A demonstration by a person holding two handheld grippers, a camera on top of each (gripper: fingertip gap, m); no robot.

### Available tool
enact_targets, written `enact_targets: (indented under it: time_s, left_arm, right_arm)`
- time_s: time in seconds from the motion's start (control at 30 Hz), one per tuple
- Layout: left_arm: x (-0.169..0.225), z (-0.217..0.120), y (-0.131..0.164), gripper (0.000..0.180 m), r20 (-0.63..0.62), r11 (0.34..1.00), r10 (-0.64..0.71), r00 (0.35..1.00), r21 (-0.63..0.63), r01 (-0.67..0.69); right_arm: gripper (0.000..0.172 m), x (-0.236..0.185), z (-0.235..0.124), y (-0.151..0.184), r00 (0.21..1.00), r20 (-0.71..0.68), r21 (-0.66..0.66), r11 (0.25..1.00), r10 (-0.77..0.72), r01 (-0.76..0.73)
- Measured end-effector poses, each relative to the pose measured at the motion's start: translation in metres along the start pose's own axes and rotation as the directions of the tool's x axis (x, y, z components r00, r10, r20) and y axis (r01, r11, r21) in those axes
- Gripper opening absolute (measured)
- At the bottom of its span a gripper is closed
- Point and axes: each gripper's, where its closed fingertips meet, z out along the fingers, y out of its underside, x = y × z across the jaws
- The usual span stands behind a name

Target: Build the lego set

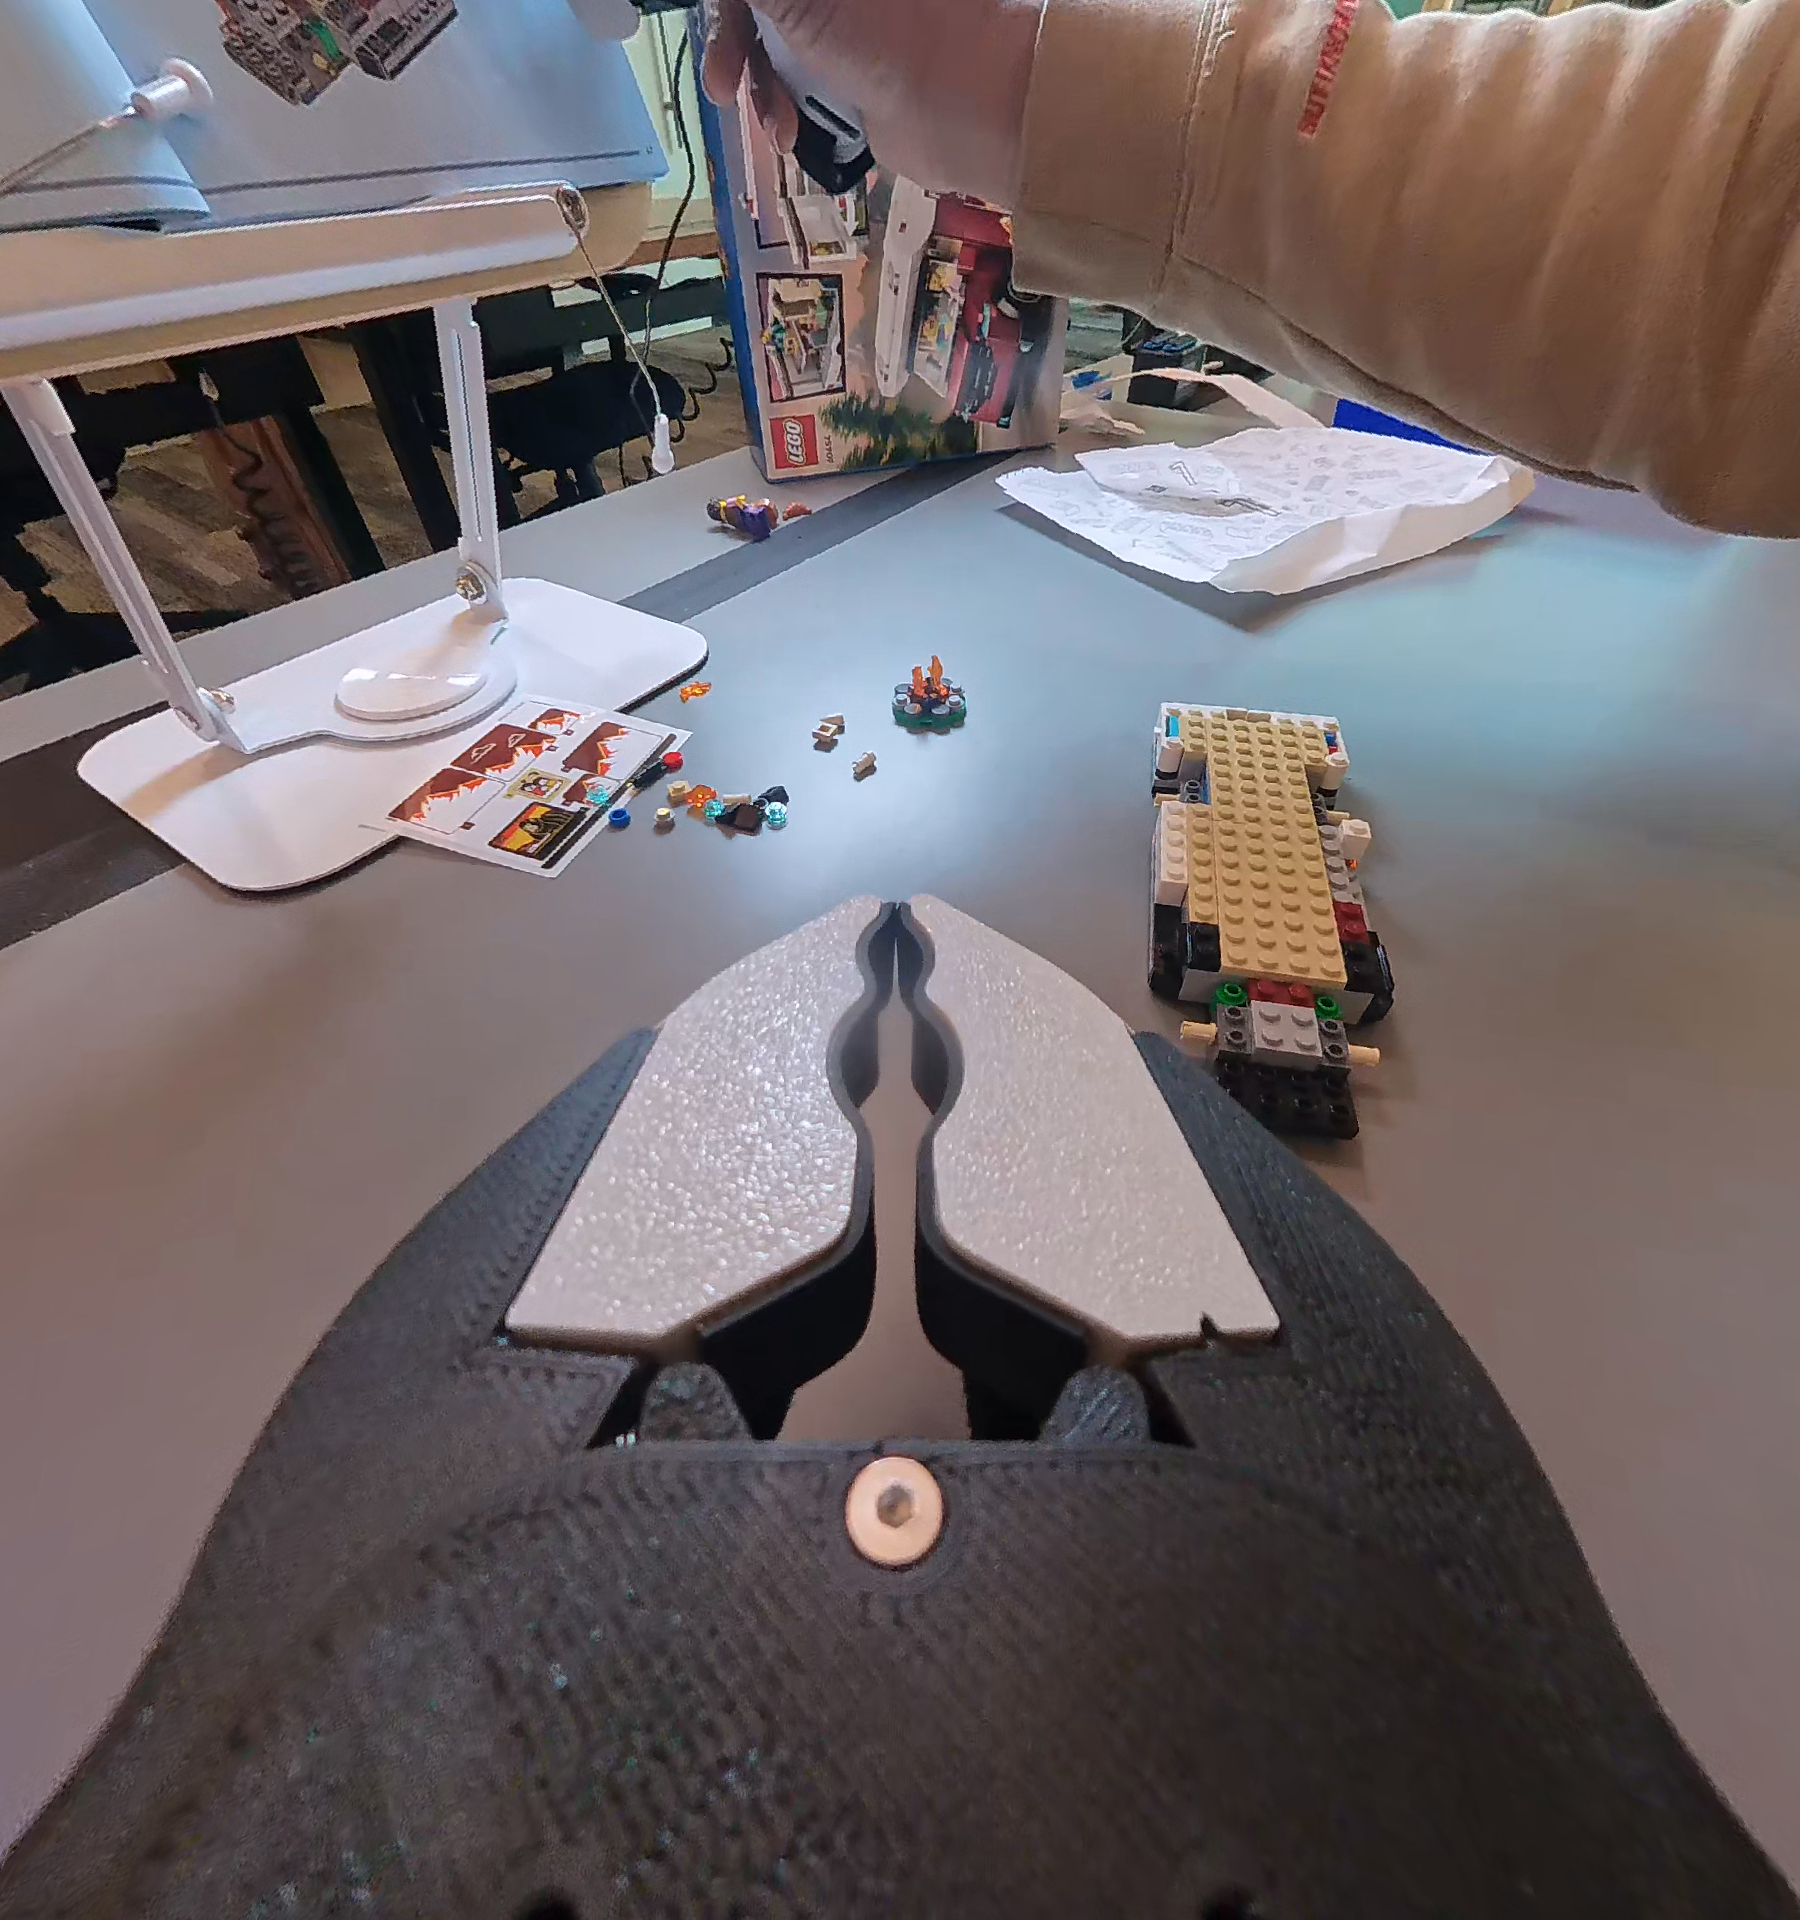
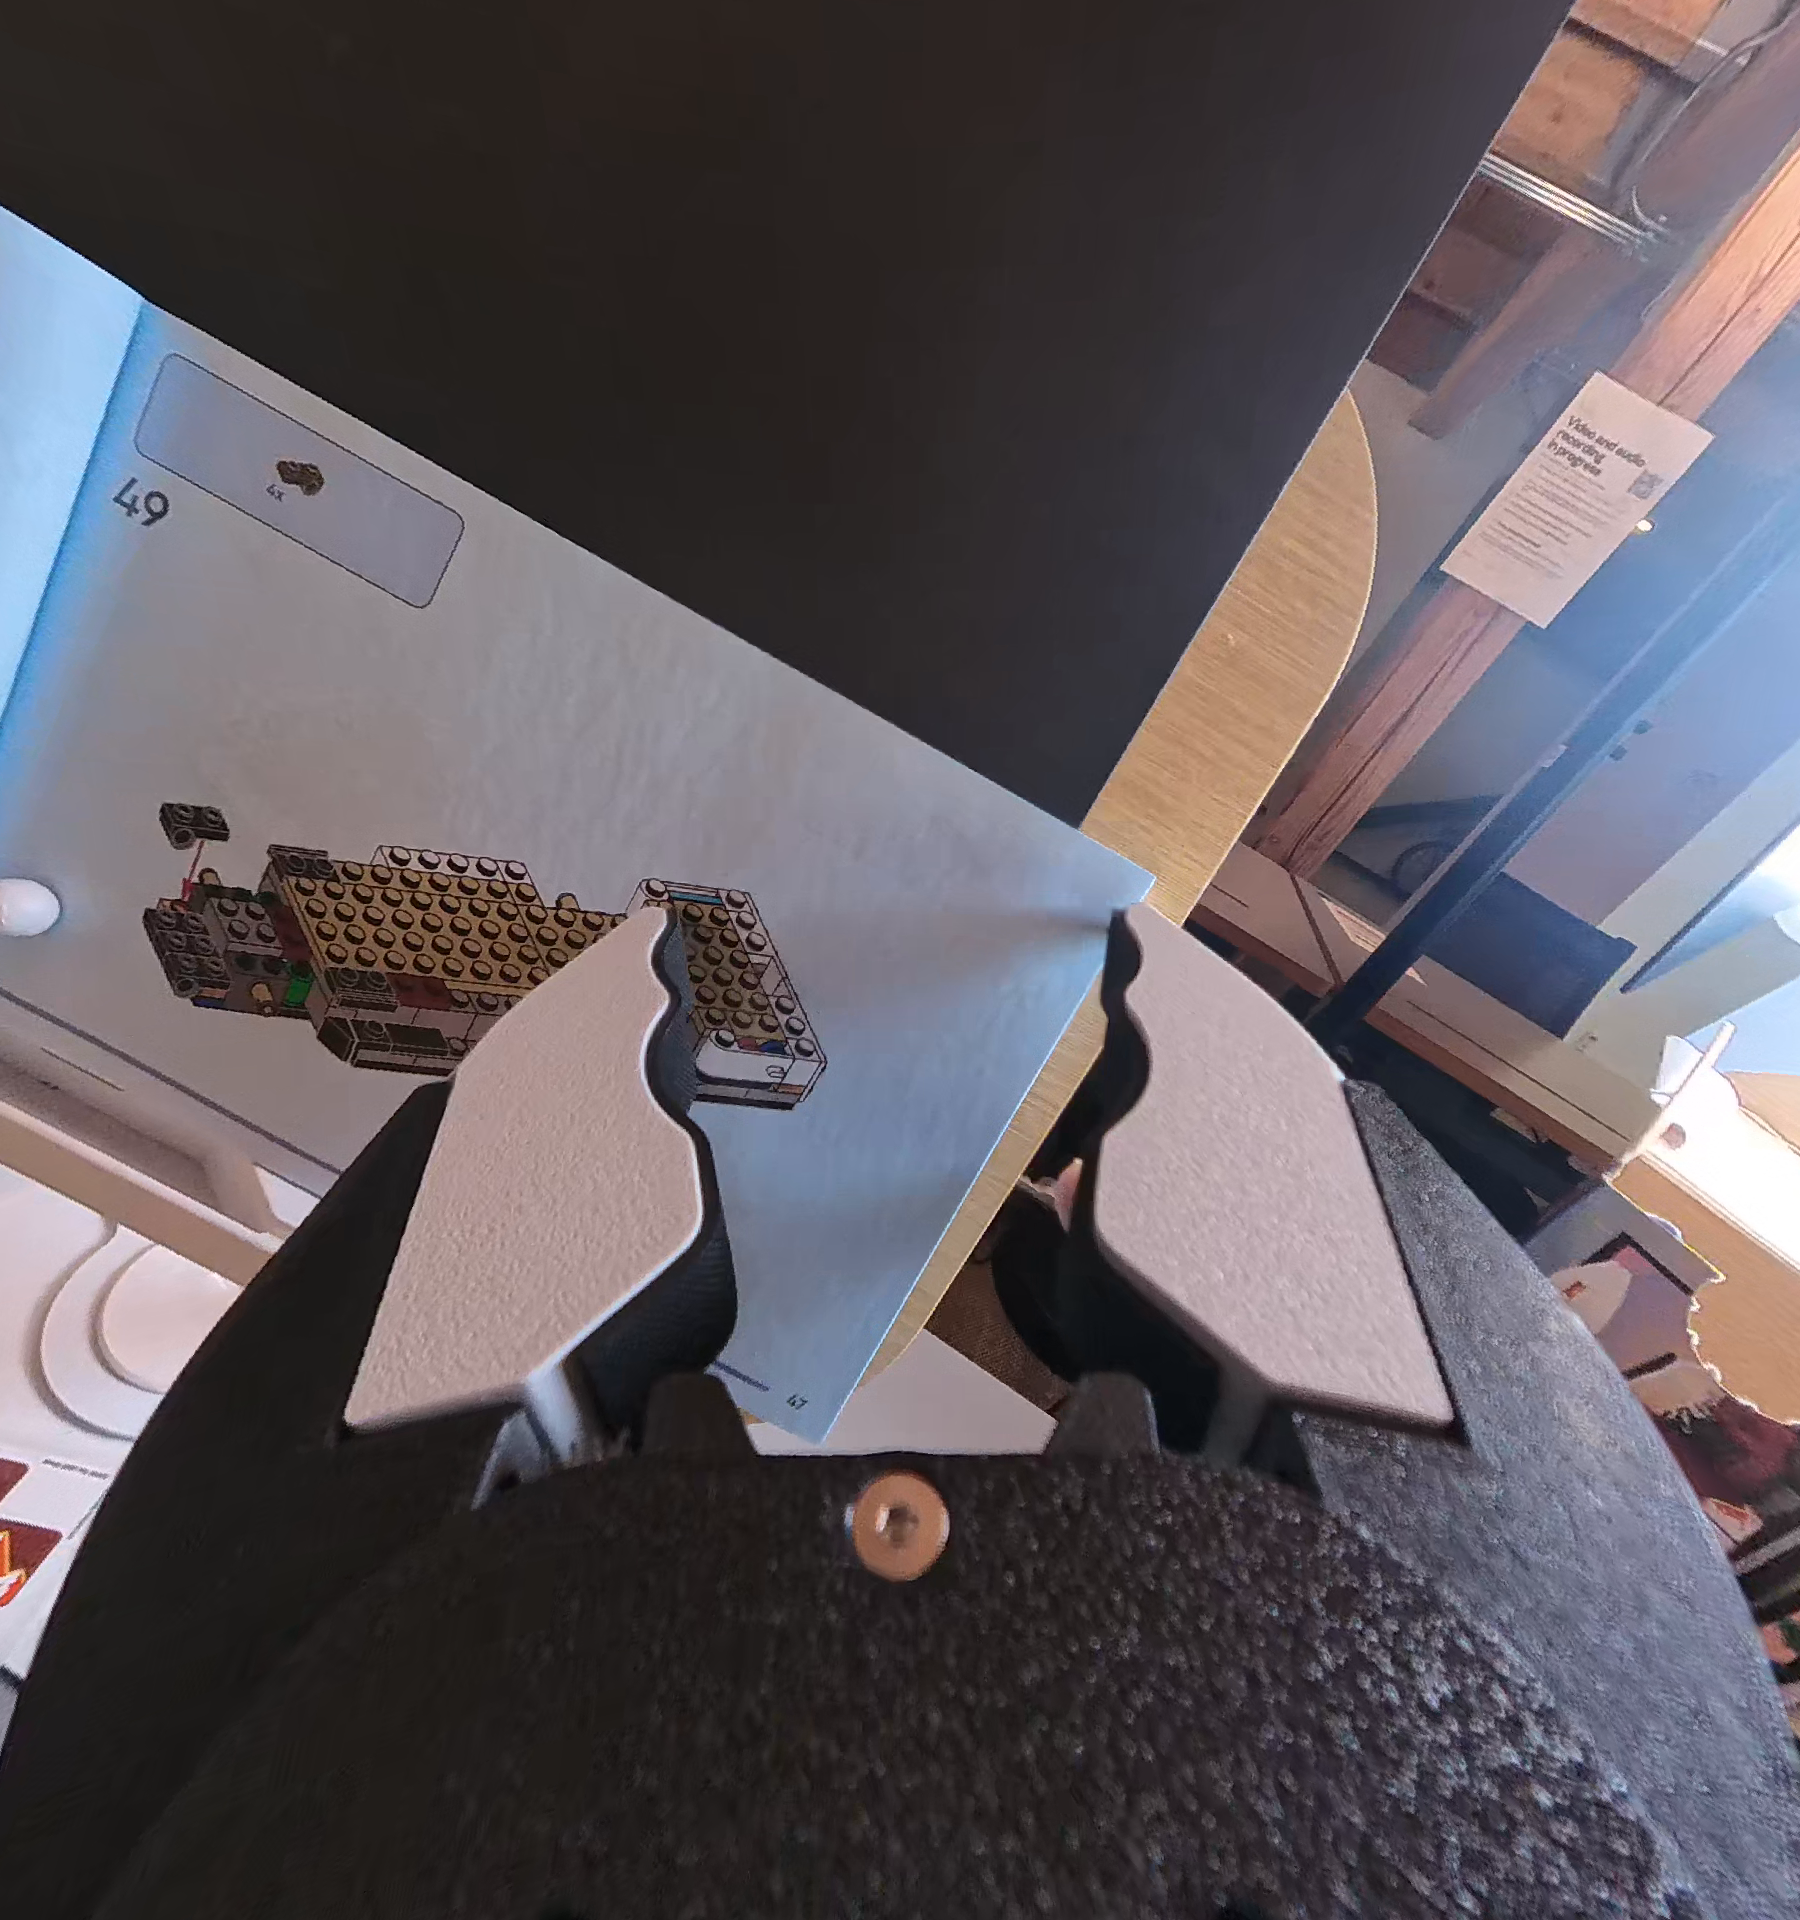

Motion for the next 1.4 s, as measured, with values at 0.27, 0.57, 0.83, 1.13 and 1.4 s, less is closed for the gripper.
enact_targets:
  time_s: [0.27, 0.57, 0.83, 1.13, 1.4]
  left_arm:
    - [0.000, 0.001, 0.003, 0.000, -0.003, 1.000, 0.004, 1.000, -0.012, -0.004]
    - [-0.004, 0.000, 0.003, 0.000, 0.009, 1.000, 0.005, 1.000, -0.010, -0.005]
    - [-0.021, 0.015, -0.033, 0.008, 0.052, 0.999, 0.020, 0.998, 0.042, -0.022]
    - [-0.052, 0.100, -0.189, 0.027, -0.030, 0.979, -0.055, 0.998, 0.197, 0.060]
    - [-0.083, 0.194, -0.218, 0.032, -0.057, 0.940, -0.276, 0.959, 0.192, 0.282]
  right_arm:
    - [0.059, -0.002, 0.002, 0.002, 0.999, 0.013, 0.025, 0.999, 0.035, -0.035]
    - [0.020, -0.028, -0.026, -0.003, 0.988, 0.156, 0.035, 0.999, 0.006, -0.011]
    - [0.022, -0.037, -0.062, 0.016, 0.976, 0.217, 0.043, 0.999, 0.002, -0.012]
    - [0.012, -0.049, -0.075, 0.004, 0.952, 0.303, 0.083, 0.994, 0.037, -0.065]
    - [0.013, -0.076, -0.093, -0.009, 0.934, 0.358, 0.173, 0.983, -0.010, -0.056]
